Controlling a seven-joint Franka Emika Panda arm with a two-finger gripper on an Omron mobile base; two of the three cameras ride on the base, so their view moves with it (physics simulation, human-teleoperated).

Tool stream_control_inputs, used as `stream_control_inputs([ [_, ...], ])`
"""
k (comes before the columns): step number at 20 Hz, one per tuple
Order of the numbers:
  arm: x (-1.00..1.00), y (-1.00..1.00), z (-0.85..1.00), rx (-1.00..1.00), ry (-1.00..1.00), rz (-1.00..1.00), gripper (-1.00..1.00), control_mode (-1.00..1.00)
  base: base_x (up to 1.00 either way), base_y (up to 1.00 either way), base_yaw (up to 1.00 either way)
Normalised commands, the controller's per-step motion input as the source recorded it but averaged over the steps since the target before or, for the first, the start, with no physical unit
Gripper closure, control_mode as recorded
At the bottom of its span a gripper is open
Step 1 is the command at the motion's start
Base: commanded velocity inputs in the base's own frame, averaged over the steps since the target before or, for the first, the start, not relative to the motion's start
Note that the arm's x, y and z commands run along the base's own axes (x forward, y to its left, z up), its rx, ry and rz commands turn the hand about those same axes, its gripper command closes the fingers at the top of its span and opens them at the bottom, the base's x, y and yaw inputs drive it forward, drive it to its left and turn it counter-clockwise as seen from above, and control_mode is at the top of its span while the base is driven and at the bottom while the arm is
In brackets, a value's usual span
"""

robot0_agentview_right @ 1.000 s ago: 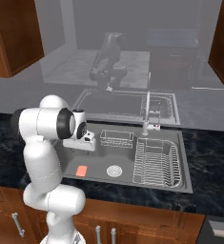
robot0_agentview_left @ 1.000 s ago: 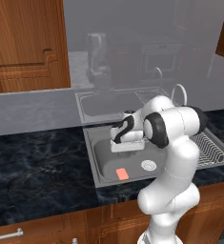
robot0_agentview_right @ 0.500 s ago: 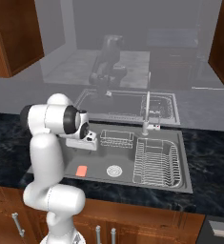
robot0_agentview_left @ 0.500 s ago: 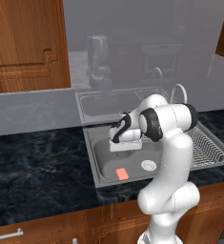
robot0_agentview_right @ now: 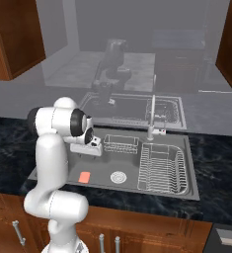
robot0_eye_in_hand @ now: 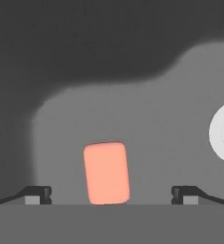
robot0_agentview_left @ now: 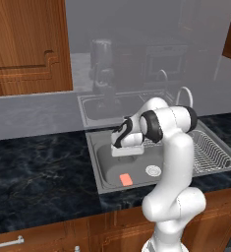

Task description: Pick up the sponge and bar soap from the sink, and place them back in the cabinet, and close the cabinet doors.

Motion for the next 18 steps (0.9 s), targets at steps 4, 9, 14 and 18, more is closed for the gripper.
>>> stream_control_inputs([
  [4,0.01,0.0,-0.14,0.0,0.01,0.0,-1.0,-1.0,0.0,0.0,0.0],
  [9,0.0,0.0,-0.1,0.0,0.02,0.0,-1.0,-1.0,0.0,0.0,0.0],
  [14,0.0,0.03,-0.07,0.0,0.04,0.0,-1.0,-1.0,0.0,0.0,0.0],
  [18,0.0,0.07,-0.11,0.0,0.03,0.0,-1.0,-1.0,0.0,0.0,0.0],
])
